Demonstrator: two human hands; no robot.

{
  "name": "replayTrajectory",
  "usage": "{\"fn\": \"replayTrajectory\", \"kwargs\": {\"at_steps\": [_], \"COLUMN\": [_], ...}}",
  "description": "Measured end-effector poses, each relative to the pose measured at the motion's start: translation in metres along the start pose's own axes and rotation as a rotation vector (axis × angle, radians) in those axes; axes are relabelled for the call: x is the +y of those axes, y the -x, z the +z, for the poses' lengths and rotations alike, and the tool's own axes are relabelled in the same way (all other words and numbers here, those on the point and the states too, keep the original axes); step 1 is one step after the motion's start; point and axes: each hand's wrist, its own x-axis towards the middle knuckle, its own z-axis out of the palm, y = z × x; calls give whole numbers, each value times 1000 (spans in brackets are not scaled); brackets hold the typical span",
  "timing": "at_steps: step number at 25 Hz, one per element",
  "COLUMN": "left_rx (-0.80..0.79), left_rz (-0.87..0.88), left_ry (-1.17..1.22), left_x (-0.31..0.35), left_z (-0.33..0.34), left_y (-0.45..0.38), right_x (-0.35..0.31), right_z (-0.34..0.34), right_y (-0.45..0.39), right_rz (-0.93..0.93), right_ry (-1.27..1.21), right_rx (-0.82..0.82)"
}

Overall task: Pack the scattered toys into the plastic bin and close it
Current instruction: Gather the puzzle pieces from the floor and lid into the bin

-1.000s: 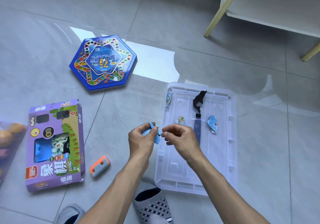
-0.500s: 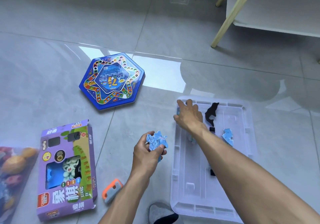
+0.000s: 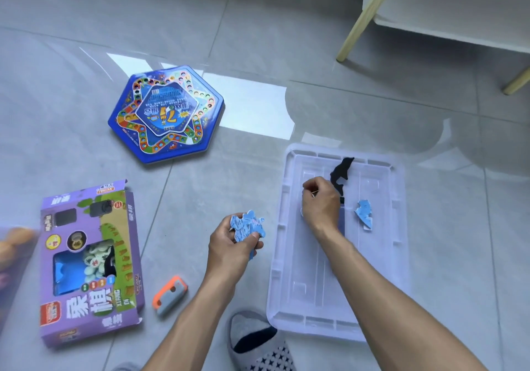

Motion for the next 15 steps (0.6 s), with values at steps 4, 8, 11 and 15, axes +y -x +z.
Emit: {"fn": "replayTrajectory", "kwargs": {"at_steps": [4, 8, 11, 15], "left_rx": [-24, -34, -16, -20], "left_rz": [-2, 3, 8, -2], "left_ry": [3, -2, 10, 13], "left_x": [-3, -4, -5, -10], "left_z": [6, 4, -2, -3], "left_y": [1, 6, 5, 5], "right_x": [21, 17, 21, 38], "right_z": [-6, -3, -7, -9], "right_y": [25, 22, 33, 46], "right_rz": [34, 39, -19, -19], "right_ry": [200, 413, 506, 488], "right_rx": [-202, -163, -115, -100]}}
